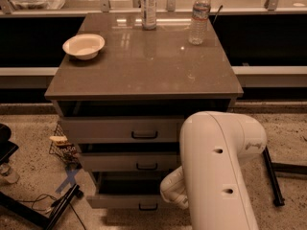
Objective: Open bottom drawer
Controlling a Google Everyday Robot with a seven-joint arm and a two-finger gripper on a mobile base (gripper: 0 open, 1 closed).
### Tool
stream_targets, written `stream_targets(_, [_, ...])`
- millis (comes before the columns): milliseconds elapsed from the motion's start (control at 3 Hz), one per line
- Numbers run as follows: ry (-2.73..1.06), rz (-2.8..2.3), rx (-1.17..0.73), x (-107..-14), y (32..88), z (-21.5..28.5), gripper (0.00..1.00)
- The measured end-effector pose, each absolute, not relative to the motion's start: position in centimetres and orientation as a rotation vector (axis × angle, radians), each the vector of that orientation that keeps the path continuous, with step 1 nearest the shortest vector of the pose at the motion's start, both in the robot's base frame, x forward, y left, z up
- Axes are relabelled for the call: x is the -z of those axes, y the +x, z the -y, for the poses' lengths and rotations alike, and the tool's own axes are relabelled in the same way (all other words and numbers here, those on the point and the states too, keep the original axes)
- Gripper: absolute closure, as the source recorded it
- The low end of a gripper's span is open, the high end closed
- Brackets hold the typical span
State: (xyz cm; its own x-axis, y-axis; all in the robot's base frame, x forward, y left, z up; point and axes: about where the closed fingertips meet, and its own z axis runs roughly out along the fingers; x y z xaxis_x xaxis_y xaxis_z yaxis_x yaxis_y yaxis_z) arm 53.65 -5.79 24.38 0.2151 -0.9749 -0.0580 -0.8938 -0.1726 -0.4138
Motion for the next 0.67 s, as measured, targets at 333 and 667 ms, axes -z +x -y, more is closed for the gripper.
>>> stream_targets(333, [-2.138,-1.745,0.313,-24.2,53.8,5.7,1.0])
stream_targets(667, [-2.127,-1.763,0.309,-22.6,55.2,4.8,1.0])
